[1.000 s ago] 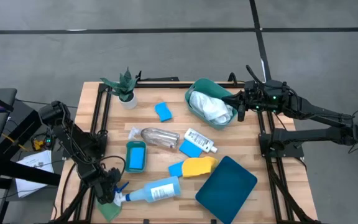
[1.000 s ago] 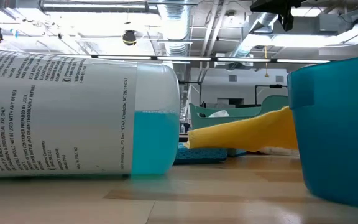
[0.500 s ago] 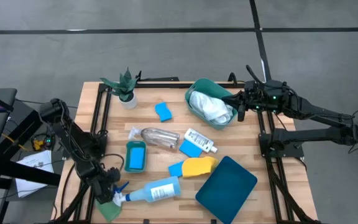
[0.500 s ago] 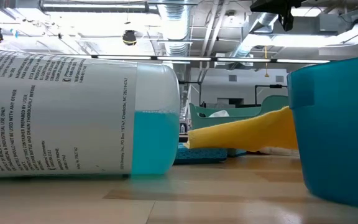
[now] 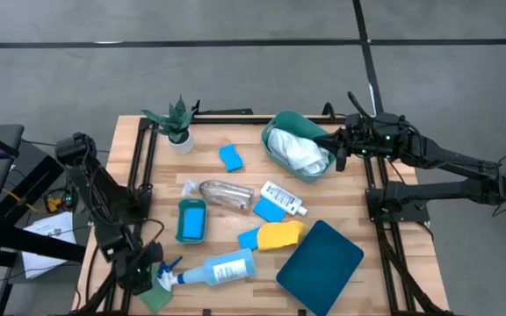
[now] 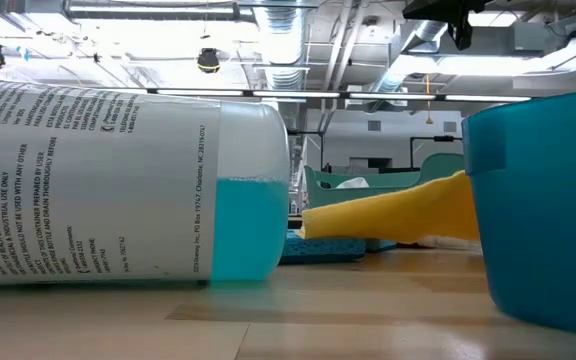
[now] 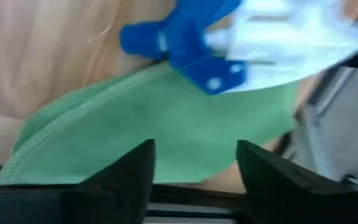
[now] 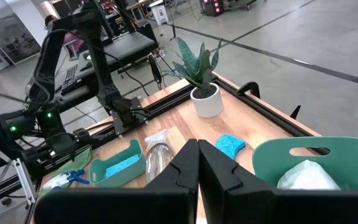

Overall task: Pick & Place Kitchen Items
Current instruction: Put the green towel into the big green bin

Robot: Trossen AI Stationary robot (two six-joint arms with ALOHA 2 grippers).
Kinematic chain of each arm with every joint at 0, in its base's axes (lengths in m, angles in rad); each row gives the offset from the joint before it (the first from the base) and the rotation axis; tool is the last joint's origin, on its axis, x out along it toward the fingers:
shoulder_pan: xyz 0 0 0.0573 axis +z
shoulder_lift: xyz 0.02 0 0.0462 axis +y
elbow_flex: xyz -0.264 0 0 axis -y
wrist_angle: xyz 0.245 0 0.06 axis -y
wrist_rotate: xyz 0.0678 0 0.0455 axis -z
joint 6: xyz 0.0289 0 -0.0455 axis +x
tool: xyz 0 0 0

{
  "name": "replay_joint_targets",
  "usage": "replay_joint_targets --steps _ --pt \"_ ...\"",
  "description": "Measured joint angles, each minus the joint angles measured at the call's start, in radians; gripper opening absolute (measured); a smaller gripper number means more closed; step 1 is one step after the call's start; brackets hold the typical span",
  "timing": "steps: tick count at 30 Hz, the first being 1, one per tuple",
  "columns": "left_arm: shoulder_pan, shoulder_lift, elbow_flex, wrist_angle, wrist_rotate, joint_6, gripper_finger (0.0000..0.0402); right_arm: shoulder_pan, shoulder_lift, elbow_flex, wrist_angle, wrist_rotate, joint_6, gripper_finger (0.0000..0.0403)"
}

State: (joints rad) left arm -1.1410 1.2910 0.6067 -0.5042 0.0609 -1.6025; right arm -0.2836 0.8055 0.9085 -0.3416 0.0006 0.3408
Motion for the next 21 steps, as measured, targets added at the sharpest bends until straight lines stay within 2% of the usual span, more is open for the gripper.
replay_joint_targets --steps 5,11,16,21 --pt "-0.014 0.107 0.002 -0.002 -0.005 -0.055 0.0258 0.0 0.0 0.0 -0.002 0.0 0.0 0.0" --pt "-0.012 0.171 0.01 -0.02 0.003 -0.083 0.0233 0.0 0.0 0.0 -0.002 0.0 0.001 0.0" --pt "-0.006 0.175 0.01 -0.061 -0.003 -0.085 0.0183 0.0 0.0 0.0 -0.002 0.0 0.011 0.0" --pt "-0.006 0.176 0.008 -0.084 -0.028 -0.083 0.0099 0.0 0.0 0.0 -0.002 0.0 0.011 0.0"
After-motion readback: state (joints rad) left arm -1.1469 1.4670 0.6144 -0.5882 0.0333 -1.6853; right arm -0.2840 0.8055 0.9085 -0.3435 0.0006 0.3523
